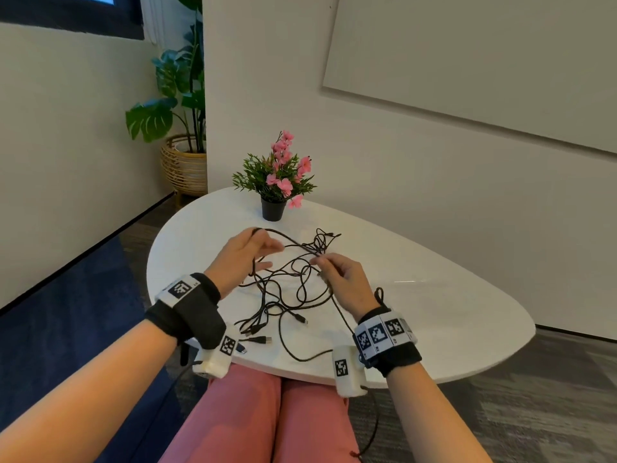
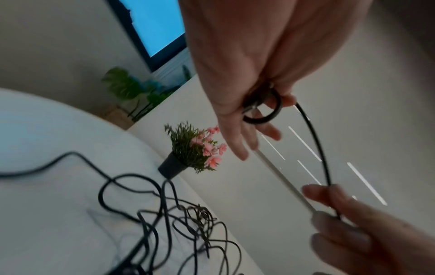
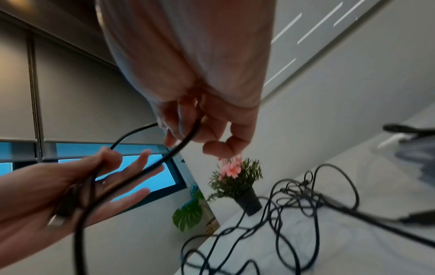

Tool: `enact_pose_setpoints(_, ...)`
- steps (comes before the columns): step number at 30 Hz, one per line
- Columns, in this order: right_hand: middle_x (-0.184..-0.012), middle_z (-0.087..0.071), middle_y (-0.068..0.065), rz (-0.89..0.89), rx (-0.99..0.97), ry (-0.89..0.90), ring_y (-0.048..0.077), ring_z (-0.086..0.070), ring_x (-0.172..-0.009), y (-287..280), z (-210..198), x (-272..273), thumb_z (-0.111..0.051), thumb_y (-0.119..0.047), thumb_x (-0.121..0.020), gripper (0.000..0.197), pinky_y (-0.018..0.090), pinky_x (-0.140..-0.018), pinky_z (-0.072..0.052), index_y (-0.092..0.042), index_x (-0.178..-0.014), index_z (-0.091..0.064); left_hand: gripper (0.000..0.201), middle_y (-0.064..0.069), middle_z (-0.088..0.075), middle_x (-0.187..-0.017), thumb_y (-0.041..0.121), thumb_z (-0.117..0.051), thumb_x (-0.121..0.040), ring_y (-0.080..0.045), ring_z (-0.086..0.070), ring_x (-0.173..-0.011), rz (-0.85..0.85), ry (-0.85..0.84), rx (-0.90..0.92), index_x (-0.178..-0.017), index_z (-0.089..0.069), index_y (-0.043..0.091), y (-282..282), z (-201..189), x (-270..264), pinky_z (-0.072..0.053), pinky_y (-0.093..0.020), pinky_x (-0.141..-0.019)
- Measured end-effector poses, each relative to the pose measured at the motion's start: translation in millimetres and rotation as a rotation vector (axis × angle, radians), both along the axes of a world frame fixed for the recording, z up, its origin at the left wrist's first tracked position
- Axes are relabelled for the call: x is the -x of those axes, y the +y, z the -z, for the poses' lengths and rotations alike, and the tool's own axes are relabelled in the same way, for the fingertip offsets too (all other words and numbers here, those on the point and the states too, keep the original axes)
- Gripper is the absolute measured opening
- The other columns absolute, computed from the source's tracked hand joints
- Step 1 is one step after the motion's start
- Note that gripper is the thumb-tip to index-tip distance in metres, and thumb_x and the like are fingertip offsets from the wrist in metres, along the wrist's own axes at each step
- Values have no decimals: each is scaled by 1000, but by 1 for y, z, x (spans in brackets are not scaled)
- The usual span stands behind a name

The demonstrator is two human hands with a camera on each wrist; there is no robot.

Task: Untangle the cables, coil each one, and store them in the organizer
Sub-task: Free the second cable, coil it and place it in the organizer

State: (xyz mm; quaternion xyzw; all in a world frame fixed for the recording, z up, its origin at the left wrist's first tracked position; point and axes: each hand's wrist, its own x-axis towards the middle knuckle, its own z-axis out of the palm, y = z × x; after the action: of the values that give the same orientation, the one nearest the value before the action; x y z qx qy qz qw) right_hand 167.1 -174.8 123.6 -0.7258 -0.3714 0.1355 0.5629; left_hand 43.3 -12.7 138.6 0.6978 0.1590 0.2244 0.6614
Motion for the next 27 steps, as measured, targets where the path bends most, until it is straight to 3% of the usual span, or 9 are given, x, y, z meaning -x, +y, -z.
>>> enact_pose_setpoints(3, -61, -41, -4, -62, 95, 64, 5, -36, -50, 8, 14, 15, -44, -22, -99, 24, 17, -47, -34, -18, -95, -67, 29, -6, -64, -122, 29, -28, -102, -18, -59, -116, -40, -137, 242, -95, -50, 12, -3, 4, -2, -44, -40, -98)
enact_pose_setpoints(6, -60, -39, -6, -118, 146, 215, 5, -36, -51, 16, 23, 32, -42, -29, -99, 26, 19, -48, -40, -19, -85, -62, 28, -9, -66, -117, 29, -24, -103, -23, -63, -111, -73, -256, 401, -90, -45, 16, -10, 0, -4, -46, -42, -98)
enact_pose_setpoints(10, -56, -32, -5, -164, 63, 467, 5, -34, -46, 19, 25, 42, -54, -35, -93, 26, 30, -55, -55, -15, -77, -54, 29, -2, -61, -77, 29, -25, -103, -18, -70, -77, -152, -334, 508, -87, -45, 16, -10, -6, -2, -56, -46, -78)
enact_pose_setpoints(12, -54, -34, -7, -167, 73, 484, 6, -33, -45, 17, 24, 41, -58, -36, -90, 25, 27, -51, -52, -16, -75, -54, 28, 2, -49, -67, 30, -26, -103, -8, -52, -52, -214, -324, 489, -83, -42, 18, -7, -8, 0, -57, -35, -63)
enact_pose_setpoints(14, -52, -38, -8, -181, 116, 438, 7, -35, -45, 15, 23, 38, -62, -33, -89, 24, 22, -48, -43, -16, -72, -56, 25, 2, -45, -70, 31, -26, -102, -6, -34, -45, -290, -268, 390, -86, -39, 18, -2, -8, 0, -40, -20, -44)
enact_pose_setpoints(17, -55, -43, -3, -244, 226, 286, 8, -38, -48, 15, 23, 37, -63, -25, -89, 20, 20, -47, -38, -16, -71, -60, 19, 1, -52, -79, 32, -27, -102, -9, -30, -48, -338, -141, 167, -107, -40, 19, 7, -3, -2, -27, -19, -40)
enact_pose_setpoints(20, -62, -50, -2, -285, 344, 64, 4, -45, -52, 18, 22, 37, -62, -20, -89, 8, 18, -50, -44, -18, -82, -63, 27, 4, -61, -82, 30, -27, -102, -17, -48, -61, -296, 78, -330, -114, -46, 17, 11, 6, -7, -42, -31, -58)
enact_pose_setpoints(22, -60, -53, -13, -278, 373, -85, -1, -49, -53, 18, 19, 36, -59, -23, -91, 9, 12, -54, -42, -18, -94, -66, 28, 7, -64, -83, 30, -27, -101, -19, -58, -74, -223, 296, -685, -112, -49, 16, 12, 13, -9, -45, -34, -71)
enact_pose_setpoints(27, -70, -54, -23, -183, 296, -312, -12, -51, -62, 17, 10, 36, -60, -20, -90, 17, 5, -61, -34, -14, -101, -72, 29, -3, -66, -99, 27, -31, -100, -23, -60, -90, 67, 628, -1060, -106, -57, 13, 4, 17, -9, -43, -34, -78)
